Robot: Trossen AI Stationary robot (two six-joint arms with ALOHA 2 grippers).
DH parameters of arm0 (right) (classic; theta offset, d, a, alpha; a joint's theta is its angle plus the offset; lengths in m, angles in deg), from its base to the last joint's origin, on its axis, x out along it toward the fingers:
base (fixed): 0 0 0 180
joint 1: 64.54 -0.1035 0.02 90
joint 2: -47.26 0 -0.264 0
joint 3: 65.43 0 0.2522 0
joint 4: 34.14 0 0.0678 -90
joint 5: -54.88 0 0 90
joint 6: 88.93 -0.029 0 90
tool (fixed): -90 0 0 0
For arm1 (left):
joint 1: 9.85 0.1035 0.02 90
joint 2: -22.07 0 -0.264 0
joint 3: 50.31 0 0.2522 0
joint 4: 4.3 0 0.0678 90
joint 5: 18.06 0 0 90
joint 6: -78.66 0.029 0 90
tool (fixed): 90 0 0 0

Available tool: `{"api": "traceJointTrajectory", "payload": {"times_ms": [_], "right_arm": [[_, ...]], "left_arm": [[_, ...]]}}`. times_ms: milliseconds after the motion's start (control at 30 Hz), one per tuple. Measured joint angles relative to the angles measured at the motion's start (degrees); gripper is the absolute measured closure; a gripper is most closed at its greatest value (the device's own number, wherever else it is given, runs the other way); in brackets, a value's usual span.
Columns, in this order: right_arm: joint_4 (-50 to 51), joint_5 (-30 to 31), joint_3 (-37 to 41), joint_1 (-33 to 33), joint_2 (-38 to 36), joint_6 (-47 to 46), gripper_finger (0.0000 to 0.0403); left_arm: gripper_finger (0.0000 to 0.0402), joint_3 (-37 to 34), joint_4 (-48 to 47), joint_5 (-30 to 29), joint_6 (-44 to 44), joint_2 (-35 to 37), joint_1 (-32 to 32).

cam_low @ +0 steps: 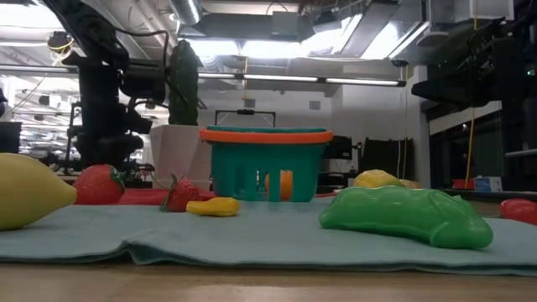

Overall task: Pick and placing Produce into tupperware
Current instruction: Put the raspberry into the basket

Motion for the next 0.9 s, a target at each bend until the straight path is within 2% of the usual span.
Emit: {"api": "traceJointTrajectory", "payload": {"times_ms": [333, 900], "right_arm": [[0.0, 0.0, 0.0, 0.0, 0.0, 0.0, 0.033], [0.0, 0.0, 0.0, 0.0, 0.0, 0.0, 0.033]], "left_arm": [[0.0149, -1.4, 0.6, 0.0, 0.0, -2.5, 0.0], [0.0186, -2.5, 3.4, 0.3, 1.6, -2.5, 0.0]]}}
